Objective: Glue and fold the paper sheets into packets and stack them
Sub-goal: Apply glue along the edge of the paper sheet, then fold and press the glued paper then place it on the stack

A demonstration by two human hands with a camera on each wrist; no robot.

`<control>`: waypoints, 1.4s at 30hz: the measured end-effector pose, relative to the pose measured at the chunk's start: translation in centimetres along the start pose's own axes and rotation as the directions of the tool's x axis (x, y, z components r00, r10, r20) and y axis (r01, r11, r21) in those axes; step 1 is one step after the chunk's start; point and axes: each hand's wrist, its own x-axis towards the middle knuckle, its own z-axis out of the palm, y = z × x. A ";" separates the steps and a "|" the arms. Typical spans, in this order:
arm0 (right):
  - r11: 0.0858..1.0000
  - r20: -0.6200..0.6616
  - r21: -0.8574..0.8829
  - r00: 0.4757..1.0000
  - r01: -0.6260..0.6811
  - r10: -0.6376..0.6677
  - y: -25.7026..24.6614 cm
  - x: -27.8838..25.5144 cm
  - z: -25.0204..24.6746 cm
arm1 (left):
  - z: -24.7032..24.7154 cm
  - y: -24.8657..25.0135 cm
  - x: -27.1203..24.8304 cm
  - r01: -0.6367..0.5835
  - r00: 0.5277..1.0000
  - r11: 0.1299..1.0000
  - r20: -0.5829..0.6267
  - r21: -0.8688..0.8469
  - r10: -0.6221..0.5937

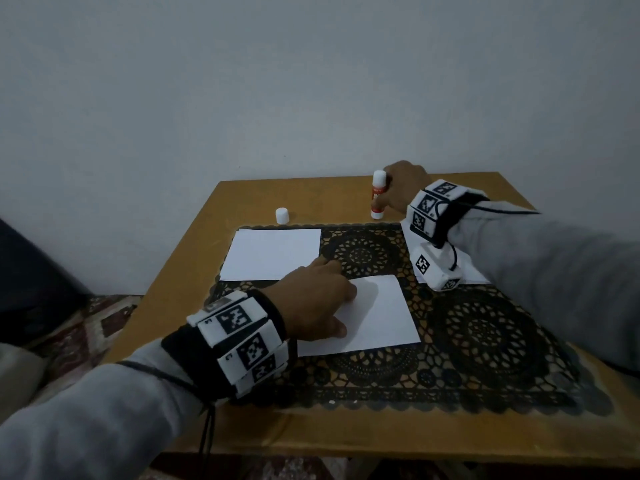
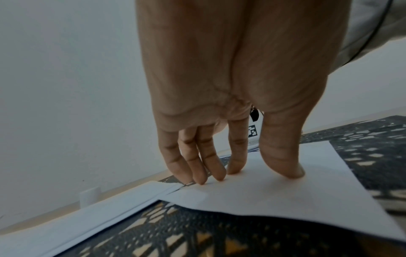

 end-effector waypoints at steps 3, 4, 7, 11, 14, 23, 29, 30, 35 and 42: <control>0.999 0.013 0.023 1.000 -0.028 0.027 0.0 0.6 0.6 | 0.0 -0.2 0.1 -0.013 1.000 1.000 -0.006 -0.011 0.013; 0.999 0.013 0.030 0.999 -0.034 0.034 0.0 0.7 0.7 | 0.0 -0.2 0.1 -0.015 1.000 1.000 -0.003 -0.008 0.015; 0.999 0.023 0.005 0.999 -0.042 0.042 0.0 0.9 0.8 | 0.0 -0.1 0.2 -0.020 1.000 1.000 0.011 0.004 0.020; 0.997 0.001 -0.034 0.998 -0.065 0.065 0.4 0.6 -0.4 | -0.1 0.1 0.0 -0.015 1.000 1.000 0.001 0.017 0.015; 0.995 -0.007 -0.086 0.998 -0.058 0.058 1.7 -0.4 -3.0 | -0.1 0.1 -0.1 -0.012 1.000 1.000 -0.001 0.027 0.012; 0.823 0.279 -0.558 0.958 0.108 0.064 11.5 -9.6 -8.0 | -0.4 0.7 -0.3 0.002 1.000 0.997 0.008 0.073 -0.002; 0.814 0.444 -0.557 0.887 0.164 0.125 14.5 -13.4 -8.6 | -0.5 1.1 -0.5 0.013 1.000 0.997 0.010 0.081 -0.014; 0.815 0.457 -0.553 0.881 0.171 0.125 14.7 -13.6 -8.7 | -0.5 1.1 -0.5 0.014 1.000 0.997 0.010 0.078 -0.015; 0.813 0.452 -0.546 0.888 0.202 0.083 15.1 -14.1 -8.6 | -0.5 1.2 -0.5 0.020 1.000 0.997 -0.002 0.075 -0.020; 0.824 0.358 -0.508 0.931 0.253 -0.065 15.6 -14.9 -8.2 | -0.2 1.4 -0.6 0.037 0.999 0.996 -0.011 0.078 -0.036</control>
